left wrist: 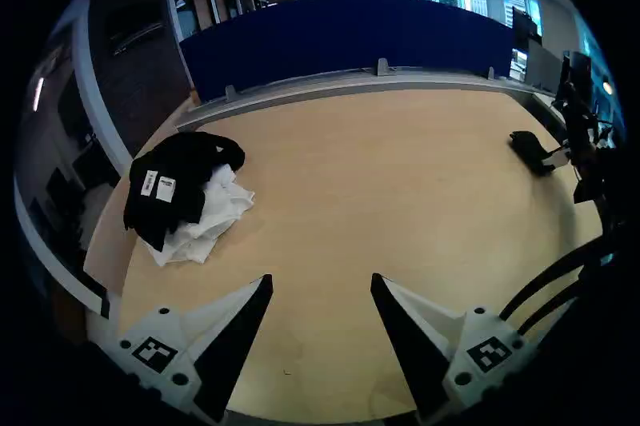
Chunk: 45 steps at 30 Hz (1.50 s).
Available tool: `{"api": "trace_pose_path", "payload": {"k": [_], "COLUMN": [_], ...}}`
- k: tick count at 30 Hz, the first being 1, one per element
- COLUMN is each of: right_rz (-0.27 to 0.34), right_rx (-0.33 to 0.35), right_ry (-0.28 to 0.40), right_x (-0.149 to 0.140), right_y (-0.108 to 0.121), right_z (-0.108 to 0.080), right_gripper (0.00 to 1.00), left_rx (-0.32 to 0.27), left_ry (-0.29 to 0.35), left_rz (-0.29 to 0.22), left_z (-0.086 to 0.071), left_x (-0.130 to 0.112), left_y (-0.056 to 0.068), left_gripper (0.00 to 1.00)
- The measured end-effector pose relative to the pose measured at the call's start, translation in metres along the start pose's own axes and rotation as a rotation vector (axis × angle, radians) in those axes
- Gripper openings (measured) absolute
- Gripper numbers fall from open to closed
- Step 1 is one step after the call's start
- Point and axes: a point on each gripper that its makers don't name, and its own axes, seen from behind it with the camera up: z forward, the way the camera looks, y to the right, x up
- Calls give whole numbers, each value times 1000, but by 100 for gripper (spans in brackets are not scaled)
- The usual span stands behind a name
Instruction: Fold towel
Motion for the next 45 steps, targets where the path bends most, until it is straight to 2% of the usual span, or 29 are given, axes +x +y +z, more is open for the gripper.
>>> {"api": "trace_pose_path", "payload": {"k": [3, 8, 11, 15, 19, 23, 29, 35, 39, 45], "right_rz": [22, 22, 18, 13, 6, -8, -18, -29, -23, -15], "right_rx": [16, 27, 32, 27, 25, 28, 50, 56, 57, 45], "right_ry": [-1, 0, 21, 72, 89, 82, 50, 25, 47, 121], "right_x": [-3, -3, 9, 39, 64, 76, 80, 73, 80, 102], "right_y": [0, 0, -2, 3, 10, 14, 11, 10, 8, 6], "right_z": [4, 4, -1, -3, 6, 21, 42, 52, 48, 23], "right_gripper": [100, 100, 100, 100, 100, 100, 100, 100, 100, 100], "left_rx": [3, 5, 7, 11, 20, 29, 41, 47, 47, 39], "left_ry": [-4, -6, -5, -4, -8, -15, -29, -29, -30, -24], "left_rz": [1, -6, -9, -9, -8, -10, -9, -12, -15, -18], "left_z": [0, 1, 2, 3, 5, 4, 4, 4, 6, 9], "left_x": [-2, -2, -1, 1, 1, -1, -4, -4, -5, -4], "left_y": [-1, -3, -4, -6, -8, -10, -13, -15, -17, -18], "left_gripper": [91, 91, 91, 91, 91, 91, 91, 91, 91, 91]}}
